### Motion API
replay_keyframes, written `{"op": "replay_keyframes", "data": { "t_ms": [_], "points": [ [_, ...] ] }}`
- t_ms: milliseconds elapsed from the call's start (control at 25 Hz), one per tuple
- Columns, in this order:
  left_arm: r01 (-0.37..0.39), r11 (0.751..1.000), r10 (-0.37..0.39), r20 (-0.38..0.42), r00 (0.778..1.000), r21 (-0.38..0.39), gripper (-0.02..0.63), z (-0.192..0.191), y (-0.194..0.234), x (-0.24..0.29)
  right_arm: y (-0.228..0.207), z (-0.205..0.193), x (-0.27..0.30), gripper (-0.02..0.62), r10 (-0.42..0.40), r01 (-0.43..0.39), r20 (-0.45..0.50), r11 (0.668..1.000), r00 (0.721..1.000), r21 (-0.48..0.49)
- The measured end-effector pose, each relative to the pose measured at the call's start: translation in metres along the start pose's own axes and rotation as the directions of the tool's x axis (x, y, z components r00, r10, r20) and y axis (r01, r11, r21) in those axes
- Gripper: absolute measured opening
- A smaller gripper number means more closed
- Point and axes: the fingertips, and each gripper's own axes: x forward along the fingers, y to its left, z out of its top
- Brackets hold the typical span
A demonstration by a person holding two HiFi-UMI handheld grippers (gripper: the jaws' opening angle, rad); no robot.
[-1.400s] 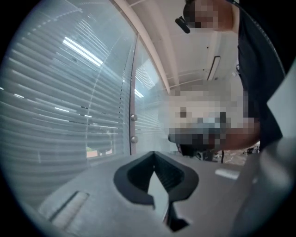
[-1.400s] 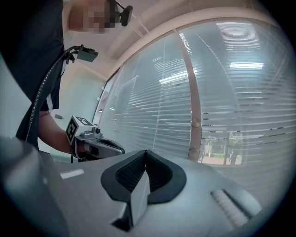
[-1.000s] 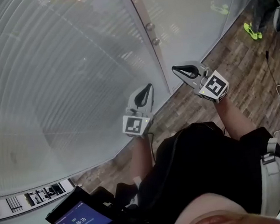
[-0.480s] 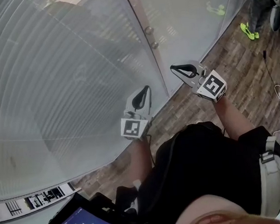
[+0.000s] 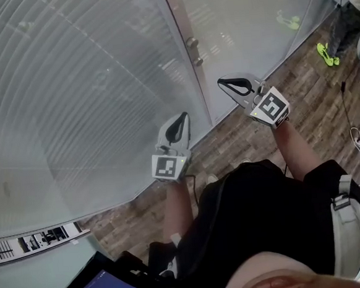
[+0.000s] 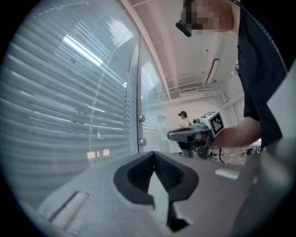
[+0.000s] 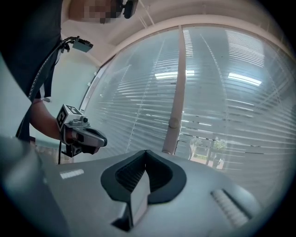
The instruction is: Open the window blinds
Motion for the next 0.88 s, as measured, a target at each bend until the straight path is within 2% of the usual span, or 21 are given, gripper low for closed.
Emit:
{"op": "replay_keyframes", "data": {
  "t_ms": [240, 440, 640, 680, 720, 800, 880],
  "points": [
    [-0.017, 1.0, 0.017, 0.009, 1.0, 0.017, 0.003, 0.007, 0.001, 0.005, -0.003, -0.004, 0.006, 0.006, 0.026, -0.027, -0.025, 0.999, 0.999, -0.039],
    [-0.008, 1.0, 0.008, -0.005, 1.0, 0.001, 0.003, -0.001, -0.012, 0.004, -0.008, -0.007, 0.003, 0.006, -0.007, 0.001, -0.064, 0.996, 0.998, -0.085],
    [0.016, 1.0, -0.016, -0.01, 1.0, 0.0, 0.003, -0.004, -0.011, 0.004, -0.015, -0.002, 0.015, 0.008, -0.036, 0.017, -0.107, 0.984, 0.994, -0.175],
    [0.02, 1.0, -0.02, -0.011, 1.0, -0.002, 0.003, -0.006, -0.012, 0.003, -0.015, -0.003, 0.017, 0.034, -0.039, 0.016, -0.117, 0.982, 0.992, -0.19],
    [0.023, 1.0, -0.023, -0.01, 1.0, -0.005, 0.003, -0.007, -0.012, 0.002, -0.015, -0.003, 0.019, 0.086, -0.042, 0.014, -0.128, 0.978, 0.991, -0.21],
    [0.028, 1.0, -0.028, -0.005, 1.0, -0.011, 0.003, -0.007, -0.011, 0.0, -0.015, 0.004, 0.026, 0.092, -0.056, 0.011, -0.155, 0.96, 0.986, -0.278],
    [0.035, 0.999, -0.035, 0.0, 0.999, -0.012, 0.003, -0.005, -0.009, -0.004, -0.017, 0.015, 0.034, 0.104, -0.087, 0.01, -0.188, 0.927, 0.978, -0.376]
  ]
}}
